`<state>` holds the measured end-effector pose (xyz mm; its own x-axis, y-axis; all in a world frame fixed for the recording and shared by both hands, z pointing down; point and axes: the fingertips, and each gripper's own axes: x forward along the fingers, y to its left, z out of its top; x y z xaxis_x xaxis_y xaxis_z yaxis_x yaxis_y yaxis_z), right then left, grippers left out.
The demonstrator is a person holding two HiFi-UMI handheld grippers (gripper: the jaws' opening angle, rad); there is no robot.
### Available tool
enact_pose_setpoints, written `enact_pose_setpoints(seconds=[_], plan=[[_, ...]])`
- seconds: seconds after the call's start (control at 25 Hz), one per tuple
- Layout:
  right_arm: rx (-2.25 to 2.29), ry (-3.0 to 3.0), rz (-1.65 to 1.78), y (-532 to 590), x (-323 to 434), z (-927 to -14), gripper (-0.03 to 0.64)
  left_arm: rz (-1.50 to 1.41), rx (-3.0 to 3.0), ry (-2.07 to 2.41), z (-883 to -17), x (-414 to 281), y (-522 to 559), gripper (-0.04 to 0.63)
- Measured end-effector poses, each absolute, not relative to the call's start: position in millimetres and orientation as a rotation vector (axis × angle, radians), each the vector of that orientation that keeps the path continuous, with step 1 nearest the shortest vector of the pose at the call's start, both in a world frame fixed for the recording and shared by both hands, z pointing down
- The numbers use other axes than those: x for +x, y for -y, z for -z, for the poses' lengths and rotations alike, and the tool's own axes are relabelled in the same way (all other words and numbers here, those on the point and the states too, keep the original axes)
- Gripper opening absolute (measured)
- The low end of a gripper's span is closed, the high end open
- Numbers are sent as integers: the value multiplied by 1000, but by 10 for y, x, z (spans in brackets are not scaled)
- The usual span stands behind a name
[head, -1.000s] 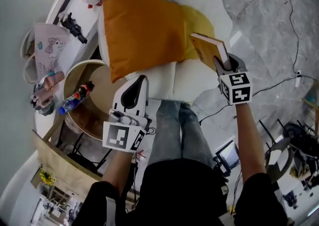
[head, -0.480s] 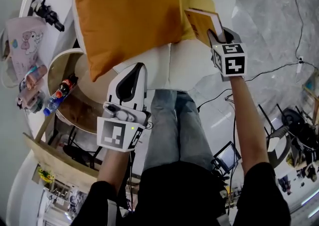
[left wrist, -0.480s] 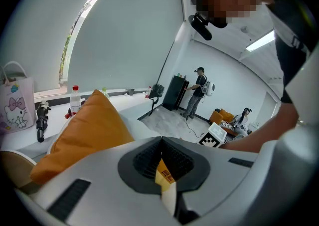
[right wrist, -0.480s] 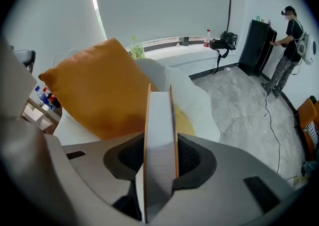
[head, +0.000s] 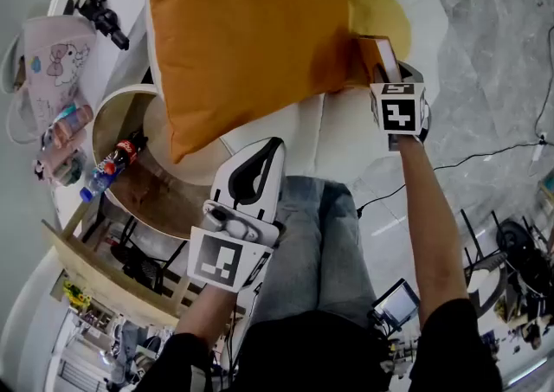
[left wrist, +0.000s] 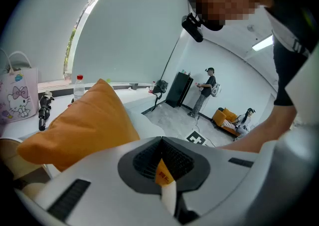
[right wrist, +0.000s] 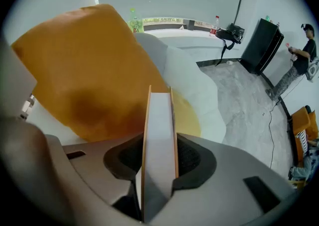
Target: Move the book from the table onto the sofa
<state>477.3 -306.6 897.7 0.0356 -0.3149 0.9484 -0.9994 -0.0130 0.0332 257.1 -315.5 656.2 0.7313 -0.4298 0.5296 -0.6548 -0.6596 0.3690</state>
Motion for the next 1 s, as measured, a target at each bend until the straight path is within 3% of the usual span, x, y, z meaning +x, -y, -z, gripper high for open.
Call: enact_pose_setpoints(seconds=[0.36, 0.56, 1.0], plan=[[1433, 1446, -1000, 3129, 4400, -9027, 153, -569, 2401, 796, -6597, 2559, 3127, 6], [1403, 1494, -1139, 3073, 4225, -8952, 200, -574, 2424, 788, -6464, 2500, 3117, 6], [1395, 1635, -1087, 3078, 4170, -8037, 196, -526, 2512, 791, -5880, 2456, 3085, 6]])
